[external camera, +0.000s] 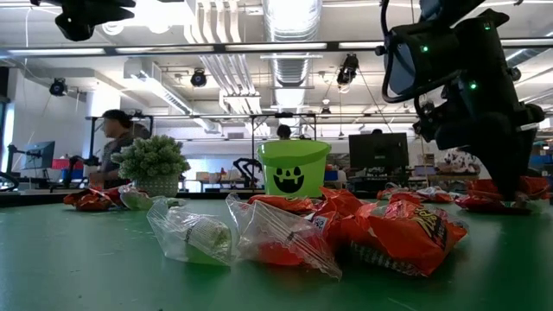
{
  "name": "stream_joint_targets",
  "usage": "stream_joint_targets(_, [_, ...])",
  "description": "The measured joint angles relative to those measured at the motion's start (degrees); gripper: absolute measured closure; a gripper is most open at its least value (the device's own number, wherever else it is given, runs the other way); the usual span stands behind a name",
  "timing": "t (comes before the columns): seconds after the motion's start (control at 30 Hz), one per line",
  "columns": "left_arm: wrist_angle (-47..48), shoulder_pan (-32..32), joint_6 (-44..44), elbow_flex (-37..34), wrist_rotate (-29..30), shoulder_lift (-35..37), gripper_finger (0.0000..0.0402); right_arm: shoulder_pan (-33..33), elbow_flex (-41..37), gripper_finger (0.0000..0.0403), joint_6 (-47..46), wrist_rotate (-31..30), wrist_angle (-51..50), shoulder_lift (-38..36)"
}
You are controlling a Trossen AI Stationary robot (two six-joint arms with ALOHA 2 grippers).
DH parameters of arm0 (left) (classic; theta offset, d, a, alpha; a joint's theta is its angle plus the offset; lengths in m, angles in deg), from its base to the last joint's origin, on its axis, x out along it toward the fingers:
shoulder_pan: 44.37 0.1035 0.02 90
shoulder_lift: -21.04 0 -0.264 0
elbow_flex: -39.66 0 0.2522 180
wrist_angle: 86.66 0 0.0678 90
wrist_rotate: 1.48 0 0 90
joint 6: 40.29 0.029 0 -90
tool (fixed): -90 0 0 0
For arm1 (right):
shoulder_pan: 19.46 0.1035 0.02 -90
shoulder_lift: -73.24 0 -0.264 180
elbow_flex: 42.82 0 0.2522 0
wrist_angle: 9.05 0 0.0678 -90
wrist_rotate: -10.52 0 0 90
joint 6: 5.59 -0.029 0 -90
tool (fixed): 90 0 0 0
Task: Organize candy in baskets
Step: Put the orange chocolate bar into the green bucket
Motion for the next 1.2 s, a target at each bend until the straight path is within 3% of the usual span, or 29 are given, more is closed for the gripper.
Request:
stream_joint_targets(0.23, [0.00, 0.01, 0.00, 0.00, 0.00, 0.00, 0.0312, 0.00, 0.87, 0.0388, 0.90, 0.16, -0.22, -0.03])
stream_joint_targets(0.53, [-0.02, 0.01, 0.00, 0.00, 0.00, 0.00, 0.0312, 0.00, 7.56, 0.0386, 1.32, -0.63, -0.86, -1.19])
stream_joint_targets(0.83, [-0.02, 0.01, -0.02, 0.00, 0.00, 0.00, 0.0312, -3.57, 16.59, 0.0386, 5.84, -8.39, 0.73, -1.18])
stream_joint_targets(1.0, [-0.02, 0.01, -0.01, 0.00, 0.00, 0.00, 0.0312, -8.98, 18.80, 0.0386, 11.75, -11.63, 8.73, -1.16])
stream_joint_targets(1.2, [0.00, -0.01, -0.02, 0.00, 0.00, 0.00, 0.0312, -15.05, 18.84, 0.0385, 17.50, -10.05, 23.18, -1.09])
